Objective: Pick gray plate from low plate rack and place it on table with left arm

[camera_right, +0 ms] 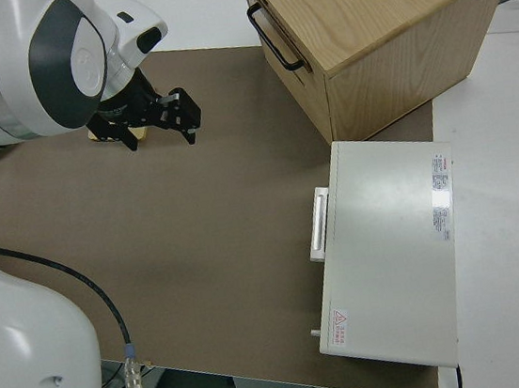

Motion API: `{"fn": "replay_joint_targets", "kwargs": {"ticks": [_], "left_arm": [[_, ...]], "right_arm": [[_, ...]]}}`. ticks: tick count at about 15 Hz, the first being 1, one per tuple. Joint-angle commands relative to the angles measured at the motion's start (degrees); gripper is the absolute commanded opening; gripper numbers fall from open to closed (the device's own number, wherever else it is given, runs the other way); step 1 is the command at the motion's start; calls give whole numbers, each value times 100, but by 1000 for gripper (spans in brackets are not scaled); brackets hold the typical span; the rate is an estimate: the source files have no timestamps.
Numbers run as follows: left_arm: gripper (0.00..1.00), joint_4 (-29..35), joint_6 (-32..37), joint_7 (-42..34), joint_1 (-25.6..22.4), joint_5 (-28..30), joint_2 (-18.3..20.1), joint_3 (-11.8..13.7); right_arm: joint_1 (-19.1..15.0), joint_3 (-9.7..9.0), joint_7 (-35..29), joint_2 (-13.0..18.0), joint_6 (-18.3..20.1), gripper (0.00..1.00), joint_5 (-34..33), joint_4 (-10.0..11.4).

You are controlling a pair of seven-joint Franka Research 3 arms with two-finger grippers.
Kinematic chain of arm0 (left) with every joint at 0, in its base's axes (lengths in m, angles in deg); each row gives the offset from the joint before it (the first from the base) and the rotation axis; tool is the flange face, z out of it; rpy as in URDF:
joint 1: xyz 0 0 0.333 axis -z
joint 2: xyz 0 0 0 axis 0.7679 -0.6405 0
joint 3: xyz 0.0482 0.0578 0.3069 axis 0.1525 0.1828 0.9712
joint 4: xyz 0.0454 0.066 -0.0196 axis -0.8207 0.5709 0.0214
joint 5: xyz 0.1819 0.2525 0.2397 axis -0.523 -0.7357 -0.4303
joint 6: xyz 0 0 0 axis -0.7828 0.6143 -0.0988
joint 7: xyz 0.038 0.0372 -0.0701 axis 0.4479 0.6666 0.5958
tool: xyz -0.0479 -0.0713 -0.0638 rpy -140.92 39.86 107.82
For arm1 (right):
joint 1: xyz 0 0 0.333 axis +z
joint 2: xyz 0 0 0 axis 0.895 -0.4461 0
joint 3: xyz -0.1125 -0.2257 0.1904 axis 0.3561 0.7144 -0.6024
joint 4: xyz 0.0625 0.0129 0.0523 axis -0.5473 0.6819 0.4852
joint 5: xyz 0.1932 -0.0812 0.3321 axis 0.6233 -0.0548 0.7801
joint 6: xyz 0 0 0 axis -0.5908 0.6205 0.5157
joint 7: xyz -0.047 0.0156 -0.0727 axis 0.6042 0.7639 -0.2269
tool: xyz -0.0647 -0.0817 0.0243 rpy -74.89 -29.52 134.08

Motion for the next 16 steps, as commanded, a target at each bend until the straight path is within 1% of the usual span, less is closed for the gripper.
{"fn": "replay_joint_targets", "kwargs": {"ticks": [1,3,8,12,14,15,16], "left_arm": [[993,588,-549,-49,-62,-117,251,74],[991,728,-663,-49,-141,-117,242,75],[993,1001,-848,-49,-150,-126,242,66],[991,1168,-1076,-40,-176,-117,242,75],[985,1177,-1086,-40,-176,-117,233,75],[919,1177,-1086,-40,-176,-117,242,75],[798,1177,-1077,-40,-176,-117,233,75]], "right_arm": [[-56,-32,8,14,75,987,59,-35],[-56,-32,8,14,75,987,59,-35],[-56,-32,8,14,75,987,59,-35],[-56,-32,8,14,75,987,59,-35],[-56,-24,8,14,75,990,59,-35],[-56,-32,8,14,75,987,59,-35],[-56,-32,8,14,75,987,59,-35]]}}
